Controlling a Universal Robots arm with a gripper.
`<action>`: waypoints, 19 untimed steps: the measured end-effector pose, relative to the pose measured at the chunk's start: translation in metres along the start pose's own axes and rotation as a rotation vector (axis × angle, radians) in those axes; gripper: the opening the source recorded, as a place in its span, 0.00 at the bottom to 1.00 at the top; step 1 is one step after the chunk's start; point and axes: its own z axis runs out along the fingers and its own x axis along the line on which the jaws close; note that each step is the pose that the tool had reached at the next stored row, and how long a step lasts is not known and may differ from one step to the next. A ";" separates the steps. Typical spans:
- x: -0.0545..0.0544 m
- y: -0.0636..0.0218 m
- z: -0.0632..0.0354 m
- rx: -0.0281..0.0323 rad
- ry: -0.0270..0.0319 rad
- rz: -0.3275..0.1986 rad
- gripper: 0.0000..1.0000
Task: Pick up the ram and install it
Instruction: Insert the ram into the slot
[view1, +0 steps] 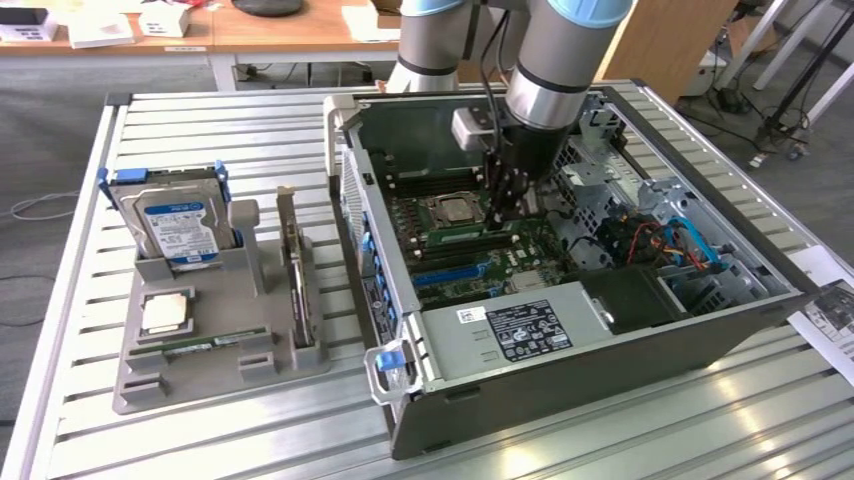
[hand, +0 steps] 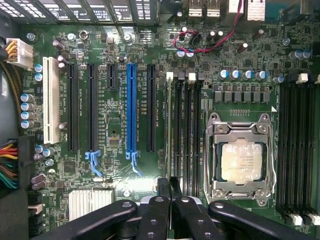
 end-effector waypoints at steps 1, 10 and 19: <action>0.000 0.0000 0.0006 0.0000 0.0000 0.000 0.11; 0.000 0.0000 0.0030 -0.0001 0.0003 0.000 0.11; -0.002 -0.0001 0.0067 0.0000 0.0000 0.000 0.11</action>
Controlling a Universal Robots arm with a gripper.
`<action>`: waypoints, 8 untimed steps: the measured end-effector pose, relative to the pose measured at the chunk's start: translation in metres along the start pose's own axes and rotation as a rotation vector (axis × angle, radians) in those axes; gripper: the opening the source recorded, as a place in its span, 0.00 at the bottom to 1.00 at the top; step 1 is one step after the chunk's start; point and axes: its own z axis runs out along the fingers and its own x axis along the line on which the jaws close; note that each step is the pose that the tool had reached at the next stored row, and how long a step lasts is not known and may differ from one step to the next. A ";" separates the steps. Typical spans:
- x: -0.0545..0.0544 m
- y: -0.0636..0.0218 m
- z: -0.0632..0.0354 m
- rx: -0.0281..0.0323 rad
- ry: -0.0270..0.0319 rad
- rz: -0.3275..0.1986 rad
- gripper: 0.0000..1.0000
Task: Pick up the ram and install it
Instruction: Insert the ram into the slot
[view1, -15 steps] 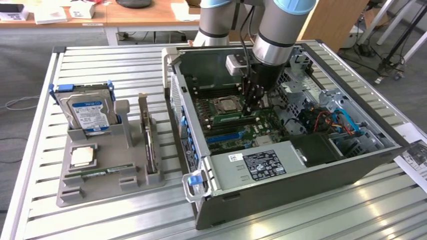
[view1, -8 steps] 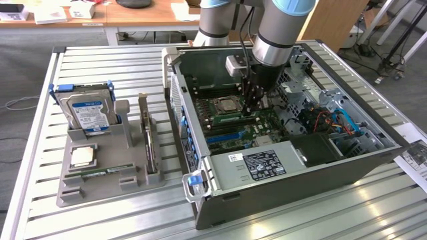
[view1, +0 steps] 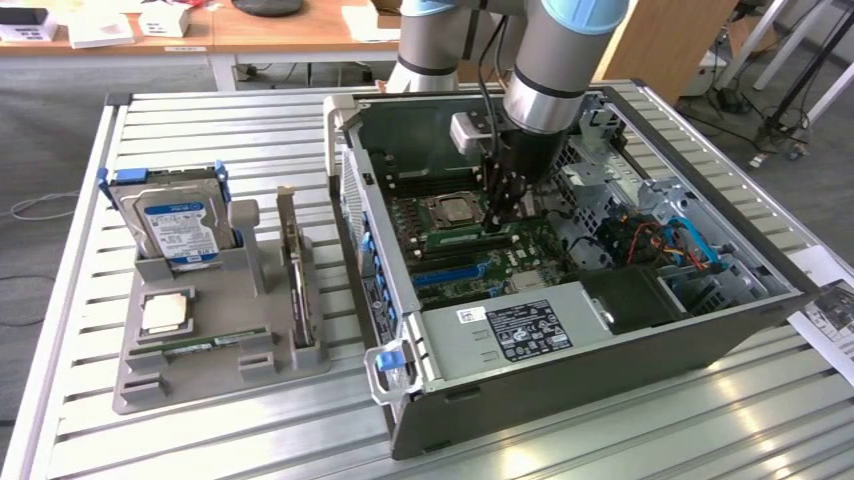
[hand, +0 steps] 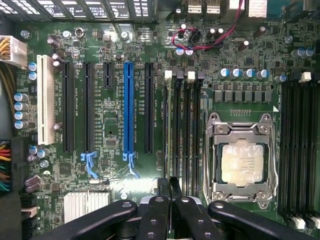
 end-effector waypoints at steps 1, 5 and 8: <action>0.000 0.0000 0.0010 0.0000 -0.0001 0.000 0.11; 0.000 0.0001 0.0014 -0.0001 0.0002 0.000 0.11; -0.001 0.0001 0.0019 0.0000 -0.0002 0.000 0.11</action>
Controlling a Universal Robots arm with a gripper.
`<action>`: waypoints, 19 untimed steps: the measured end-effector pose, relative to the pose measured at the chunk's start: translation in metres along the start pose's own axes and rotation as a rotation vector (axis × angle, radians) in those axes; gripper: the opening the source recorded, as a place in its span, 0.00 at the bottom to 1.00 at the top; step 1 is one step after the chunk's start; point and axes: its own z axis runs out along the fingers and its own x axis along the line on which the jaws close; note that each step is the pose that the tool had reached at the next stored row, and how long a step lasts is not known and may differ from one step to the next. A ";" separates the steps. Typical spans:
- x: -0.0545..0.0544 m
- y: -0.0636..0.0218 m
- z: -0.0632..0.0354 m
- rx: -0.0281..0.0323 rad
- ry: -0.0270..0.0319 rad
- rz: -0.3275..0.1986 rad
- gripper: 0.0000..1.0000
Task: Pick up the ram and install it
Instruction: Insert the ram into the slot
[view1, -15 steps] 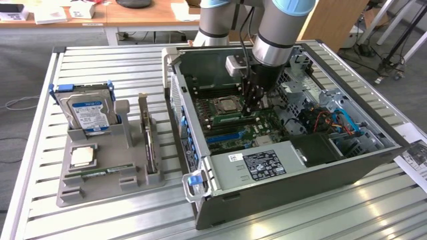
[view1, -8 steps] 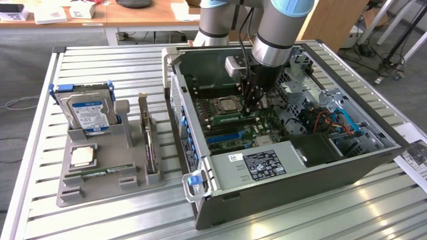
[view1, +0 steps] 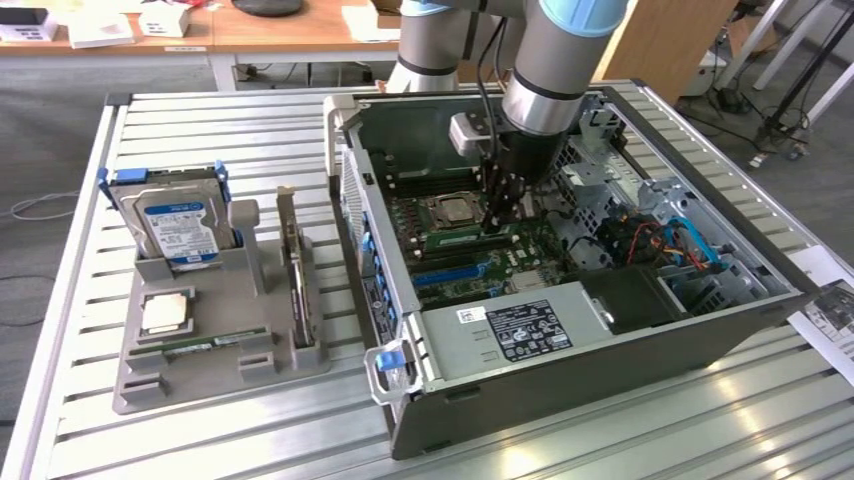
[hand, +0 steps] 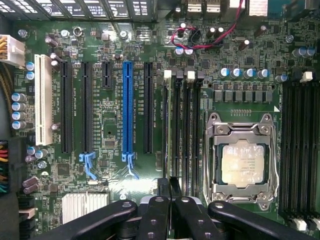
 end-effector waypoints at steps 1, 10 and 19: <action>0.000 0.0000 0.0001 0.0000 0.0000 0.000 0.11; 0.000 -0.0001 0.0022 -0.0001 0.0004 0.000 0.11; 0.000 -0.0001 0.0025 -0.0001 0.0003 -0.003 0.11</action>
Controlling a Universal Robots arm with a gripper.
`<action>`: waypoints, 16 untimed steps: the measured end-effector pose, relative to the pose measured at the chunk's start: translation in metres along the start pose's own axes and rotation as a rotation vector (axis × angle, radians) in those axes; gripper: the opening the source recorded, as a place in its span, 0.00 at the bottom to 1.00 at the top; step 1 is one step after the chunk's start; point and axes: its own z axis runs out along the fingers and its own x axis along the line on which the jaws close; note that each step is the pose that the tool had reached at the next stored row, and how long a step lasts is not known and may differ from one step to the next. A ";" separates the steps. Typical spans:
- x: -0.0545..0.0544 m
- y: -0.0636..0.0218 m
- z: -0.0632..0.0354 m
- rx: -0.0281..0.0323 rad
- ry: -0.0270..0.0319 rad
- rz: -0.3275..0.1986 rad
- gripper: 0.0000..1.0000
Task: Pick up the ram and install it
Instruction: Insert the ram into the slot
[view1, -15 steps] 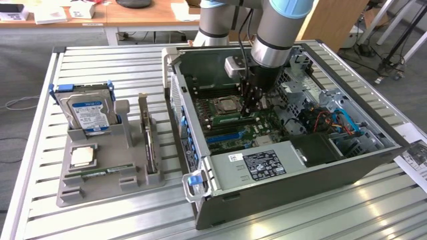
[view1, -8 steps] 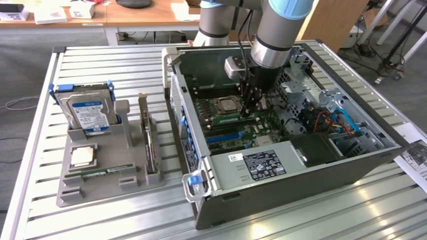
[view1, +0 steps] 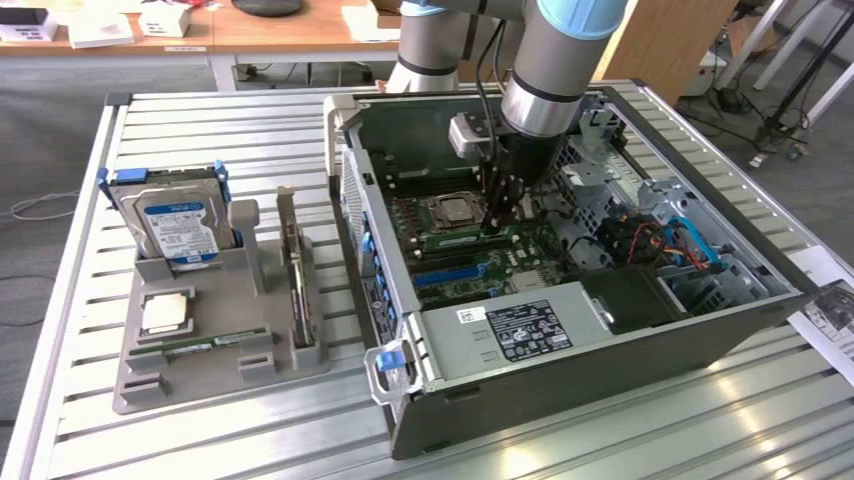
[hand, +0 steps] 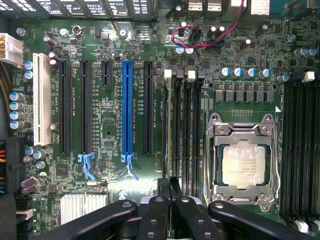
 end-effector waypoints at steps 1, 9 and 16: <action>0.000 0.0000 0.0000 0.0001 0.0000 0.000 0.11; 0.000 0.0000 0.0002 0.0000 0.0001 -0.005 0.11; 0.000 0.0000 0.0012 -0.0001 0.0002 -0.005 0.11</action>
